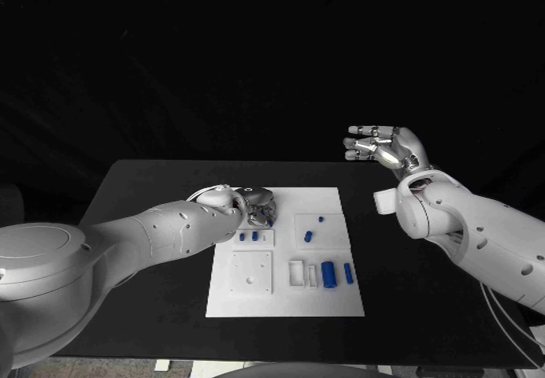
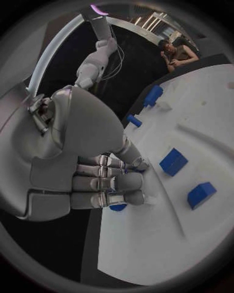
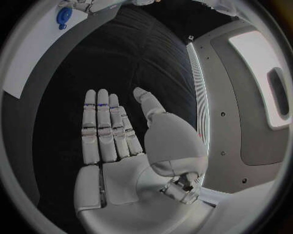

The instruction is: Assemble the parts on the task board

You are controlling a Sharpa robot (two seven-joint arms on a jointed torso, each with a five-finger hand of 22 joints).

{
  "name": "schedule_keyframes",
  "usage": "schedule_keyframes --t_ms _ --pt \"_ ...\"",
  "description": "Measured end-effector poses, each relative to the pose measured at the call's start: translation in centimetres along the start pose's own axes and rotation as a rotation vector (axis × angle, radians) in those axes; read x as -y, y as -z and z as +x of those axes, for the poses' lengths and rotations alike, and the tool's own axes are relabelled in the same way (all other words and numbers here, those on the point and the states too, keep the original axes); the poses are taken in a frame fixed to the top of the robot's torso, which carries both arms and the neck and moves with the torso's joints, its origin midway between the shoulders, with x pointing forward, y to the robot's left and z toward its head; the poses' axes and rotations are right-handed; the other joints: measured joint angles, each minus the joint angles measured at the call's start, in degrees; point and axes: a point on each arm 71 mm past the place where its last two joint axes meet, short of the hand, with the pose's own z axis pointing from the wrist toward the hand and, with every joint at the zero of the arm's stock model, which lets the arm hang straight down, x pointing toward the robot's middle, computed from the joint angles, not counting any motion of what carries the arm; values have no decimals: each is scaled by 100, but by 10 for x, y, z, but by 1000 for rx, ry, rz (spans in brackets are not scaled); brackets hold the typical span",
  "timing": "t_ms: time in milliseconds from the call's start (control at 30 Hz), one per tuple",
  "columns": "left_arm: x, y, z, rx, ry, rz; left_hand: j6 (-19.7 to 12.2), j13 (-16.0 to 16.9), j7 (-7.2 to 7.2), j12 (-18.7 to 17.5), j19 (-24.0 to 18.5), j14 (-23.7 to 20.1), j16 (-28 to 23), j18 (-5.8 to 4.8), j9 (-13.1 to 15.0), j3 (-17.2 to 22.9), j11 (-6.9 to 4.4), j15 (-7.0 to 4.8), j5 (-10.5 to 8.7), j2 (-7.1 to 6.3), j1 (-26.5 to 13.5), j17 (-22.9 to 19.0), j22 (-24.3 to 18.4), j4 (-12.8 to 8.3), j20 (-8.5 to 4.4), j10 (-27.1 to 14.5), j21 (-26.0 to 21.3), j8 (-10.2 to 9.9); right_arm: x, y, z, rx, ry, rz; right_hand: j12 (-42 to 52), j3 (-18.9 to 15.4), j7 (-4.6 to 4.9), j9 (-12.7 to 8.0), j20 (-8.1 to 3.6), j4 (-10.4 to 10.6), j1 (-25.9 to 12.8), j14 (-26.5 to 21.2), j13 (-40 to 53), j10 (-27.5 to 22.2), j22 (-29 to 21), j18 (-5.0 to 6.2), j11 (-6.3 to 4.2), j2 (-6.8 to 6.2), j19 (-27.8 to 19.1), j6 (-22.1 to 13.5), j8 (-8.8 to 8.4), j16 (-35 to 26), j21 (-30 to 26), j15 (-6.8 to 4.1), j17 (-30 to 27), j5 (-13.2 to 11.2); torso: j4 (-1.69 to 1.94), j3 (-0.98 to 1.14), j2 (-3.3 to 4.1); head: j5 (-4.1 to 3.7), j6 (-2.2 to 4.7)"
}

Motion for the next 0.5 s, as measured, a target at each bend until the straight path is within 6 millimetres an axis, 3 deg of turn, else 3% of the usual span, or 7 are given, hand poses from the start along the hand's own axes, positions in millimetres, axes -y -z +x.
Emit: schedule_keyframes --t_ms 233,333,500 --pt "-1 0 1 5 0 -4 162 12 -37 1 51 118 14 -6 2 -98 -66 -42 -1 101 33 29 0 12 -51 146 22 -34 0 0 0 0 0 0 0 0 0 0 0 0 0 2 0 0 -8 0 0 0 0 0 0 0 0 -2 -1 0 3 -3 -3 3 -1" --pt "-2 1 2 16 0 -10 174 7 -25 1 81 183 37 -13 3 -99 -71 -60 155 124 39 40 -1 12 -81 169 58 -22 0 0 0 0 0 0 0 0 0 0 0 0 0 2 0 0 -8 0 0 0 0 0 0 0 0 -2 -1 0 3 -3 -3 3 0" --pt "-10 5 1 42 1 -27 204 3 -36 1 81 233 37 -15 2 -50 -91 -70 177 124 39 67 -1 -36 -81 189 66 -11 0 0 0 0 0 0 0 0 0 0 0 0 0 2 0 0 -17 0 0 0 0 0 0 0 0 -2 -1 0 3 -1 -3 3 4"
